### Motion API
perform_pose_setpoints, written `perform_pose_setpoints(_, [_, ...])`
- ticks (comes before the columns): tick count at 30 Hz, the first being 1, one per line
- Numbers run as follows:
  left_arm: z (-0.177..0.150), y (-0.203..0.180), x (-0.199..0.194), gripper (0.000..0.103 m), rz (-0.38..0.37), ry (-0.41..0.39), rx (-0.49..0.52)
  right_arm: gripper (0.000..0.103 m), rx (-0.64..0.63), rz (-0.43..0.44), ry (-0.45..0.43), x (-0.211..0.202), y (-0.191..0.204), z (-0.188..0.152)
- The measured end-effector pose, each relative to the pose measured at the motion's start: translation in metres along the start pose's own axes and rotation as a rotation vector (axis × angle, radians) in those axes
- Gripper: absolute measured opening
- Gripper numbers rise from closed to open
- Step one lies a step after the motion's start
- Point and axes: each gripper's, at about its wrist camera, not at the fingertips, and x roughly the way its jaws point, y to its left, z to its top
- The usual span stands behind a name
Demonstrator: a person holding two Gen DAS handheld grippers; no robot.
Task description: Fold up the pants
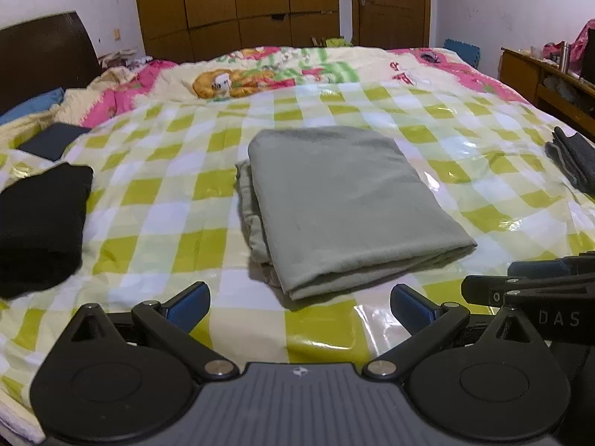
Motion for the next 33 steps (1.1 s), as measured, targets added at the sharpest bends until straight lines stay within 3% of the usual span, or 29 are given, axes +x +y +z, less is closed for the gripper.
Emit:
perform_pose_setpoints(6, [0.0004,-0.0010,0.0026,0.103,0.001,0.028,0.003,0.054,-0.003,-0.007,0.010,0.0021,-0.0009,-0.0015])
perform_pose_setpoints(11, [-0.0012,0.0012,0.0054,0.103,-0.042,0.053,-0.016,0.054,0.001,-0.015,0.013,0.0034,-0.0016,-0.0037])
perform_pose_setpoints(33, [-0.0046,-0.0027,0.0035,0.103,-0.022,0.021,0.023,0.054,0.029,-0.003,0.025,0.0071,-0.0055,-0.0088])
